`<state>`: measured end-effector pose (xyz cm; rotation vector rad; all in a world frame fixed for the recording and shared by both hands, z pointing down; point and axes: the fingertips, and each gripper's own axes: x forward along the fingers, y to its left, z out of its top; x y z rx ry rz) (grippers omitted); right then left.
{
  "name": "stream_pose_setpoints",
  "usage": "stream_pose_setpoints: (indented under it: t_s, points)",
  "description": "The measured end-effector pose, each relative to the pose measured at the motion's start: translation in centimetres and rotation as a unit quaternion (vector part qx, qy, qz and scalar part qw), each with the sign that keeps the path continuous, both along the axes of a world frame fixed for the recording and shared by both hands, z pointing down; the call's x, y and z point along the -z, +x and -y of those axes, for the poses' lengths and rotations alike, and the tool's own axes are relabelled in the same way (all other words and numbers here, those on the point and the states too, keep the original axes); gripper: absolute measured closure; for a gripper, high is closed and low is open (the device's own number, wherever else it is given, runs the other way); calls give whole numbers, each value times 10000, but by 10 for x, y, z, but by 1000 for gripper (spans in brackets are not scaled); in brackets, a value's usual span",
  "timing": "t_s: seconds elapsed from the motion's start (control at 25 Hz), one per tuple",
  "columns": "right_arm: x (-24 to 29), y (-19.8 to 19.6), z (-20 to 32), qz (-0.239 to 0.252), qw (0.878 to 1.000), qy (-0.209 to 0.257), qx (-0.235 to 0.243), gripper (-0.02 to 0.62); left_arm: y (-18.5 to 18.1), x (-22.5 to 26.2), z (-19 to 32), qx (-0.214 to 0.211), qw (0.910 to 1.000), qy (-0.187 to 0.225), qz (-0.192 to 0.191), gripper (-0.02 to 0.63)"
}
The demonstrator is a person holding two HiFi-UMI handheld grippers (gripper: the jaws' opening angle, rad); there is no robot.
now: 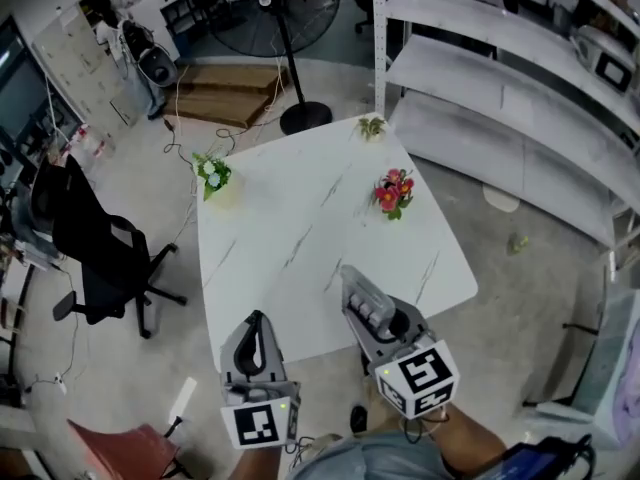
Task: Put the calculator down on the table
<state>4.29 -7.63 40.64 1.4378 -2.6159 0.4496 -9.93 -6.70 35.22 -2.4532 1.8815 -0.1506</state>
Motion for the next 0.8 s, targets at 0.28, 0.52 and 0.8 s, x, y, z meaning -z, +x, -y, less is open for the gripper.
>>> stream_pose_setpoints:
  t_s: [0.28,0.52,0.8]
  points:
    - [3,-2,74,158,9992,-190,313,448,8,16,71,213,9996,3,197,598]
    - [30,-13,126,216,9977,114,631,448,8,46,107,437,9979,311,357,598]
    - [57,-41,159,200,9944,408,949,448,-20,63,118,853,9942,567,314,598]
